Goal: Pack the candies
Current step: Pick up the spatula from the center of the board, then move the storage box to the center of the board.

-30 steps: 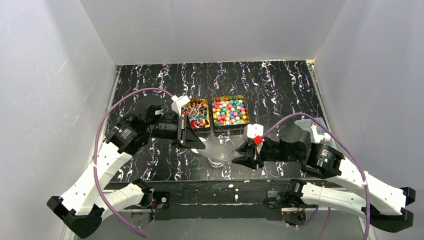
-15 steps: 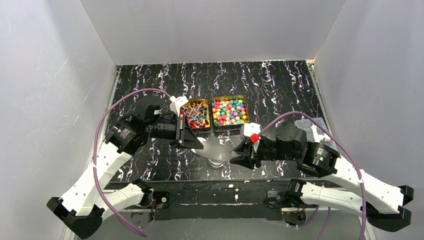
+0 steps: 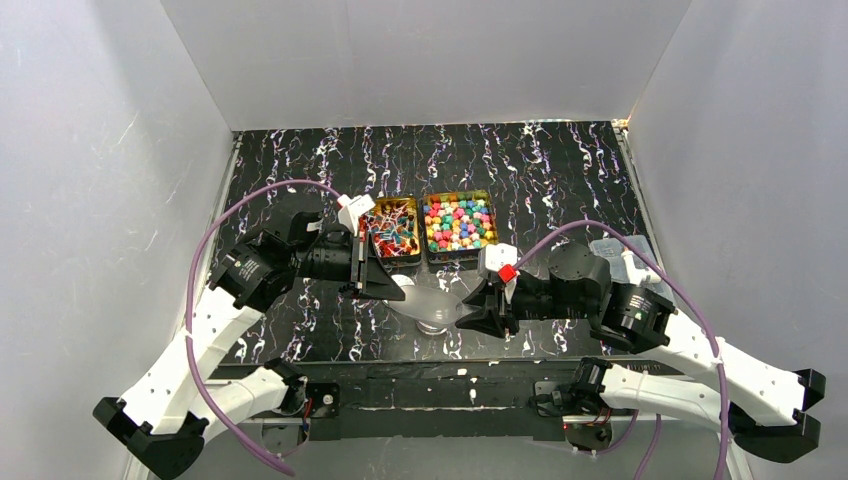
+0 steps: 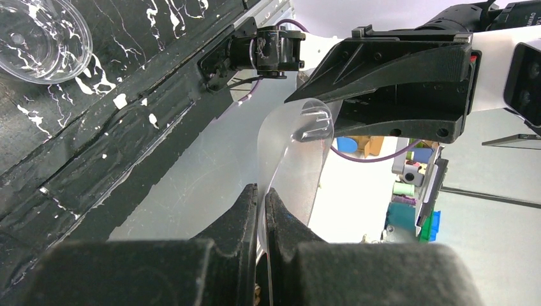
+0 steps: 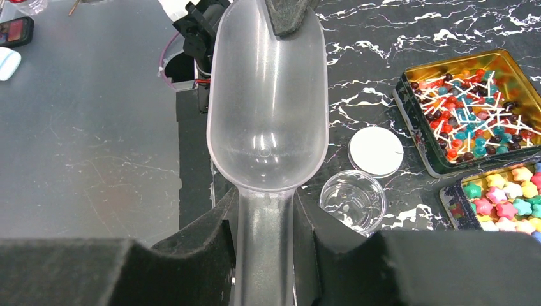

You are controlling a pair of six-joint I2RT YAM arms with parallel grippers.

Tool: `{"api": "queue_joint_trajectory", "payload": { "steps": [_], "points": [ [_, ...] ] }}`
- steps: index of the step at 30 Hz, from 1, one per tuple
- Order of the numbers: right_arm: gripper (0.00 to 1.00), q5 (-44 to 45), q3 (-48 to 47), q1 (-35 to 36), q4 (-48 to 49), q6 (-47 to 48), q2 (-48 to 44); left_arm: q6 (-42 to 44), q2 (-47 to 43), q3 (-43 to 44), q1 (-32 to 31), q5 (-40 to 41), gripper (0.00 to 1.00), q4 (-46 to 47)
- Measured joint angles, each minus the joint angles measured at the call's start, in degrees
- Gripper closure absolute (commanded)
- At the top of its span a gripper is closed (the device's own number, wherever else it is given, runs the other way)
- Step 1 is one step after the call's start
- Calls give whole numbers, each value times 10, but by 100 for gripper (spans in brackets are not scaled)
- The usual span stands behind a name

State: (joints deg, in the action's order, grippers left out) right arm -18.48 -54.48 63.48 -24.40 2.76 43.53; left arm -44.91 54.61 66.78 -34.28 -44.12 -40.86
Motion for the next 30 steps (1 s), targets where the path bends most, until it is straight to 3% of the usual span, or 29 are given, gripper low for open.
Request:
{"api": "queue_joint_trajectory", "payload": {
  "steps": [4, 9, 11, 19, 26, 30],
  "points": [
    [99, -3, 0, 0, 0, 0, 0, 1, 0, 0, 0, 0, 100, -2],
    [99, 0, 0, 0, 2, 2, 3, 4, 0, -2, 0, 1, 53, 1],
    [99, 11, -1, 0, 6, 4, 10, 8, 0, -3, -1, 4, 42, -2],
    [99, 71, -13, 0, -28, 8, 57, 60, 12, 24, -1, 68, 24, -58],
    [99, 141, -27, 0, -55, 16, 76, 123, 38, 51, -1, 195, 3, -128],
    [99, 189, -48, 0, -79, 22, 104, 150, 60, 59, 3, 266, 2, -154]
  ]
}}
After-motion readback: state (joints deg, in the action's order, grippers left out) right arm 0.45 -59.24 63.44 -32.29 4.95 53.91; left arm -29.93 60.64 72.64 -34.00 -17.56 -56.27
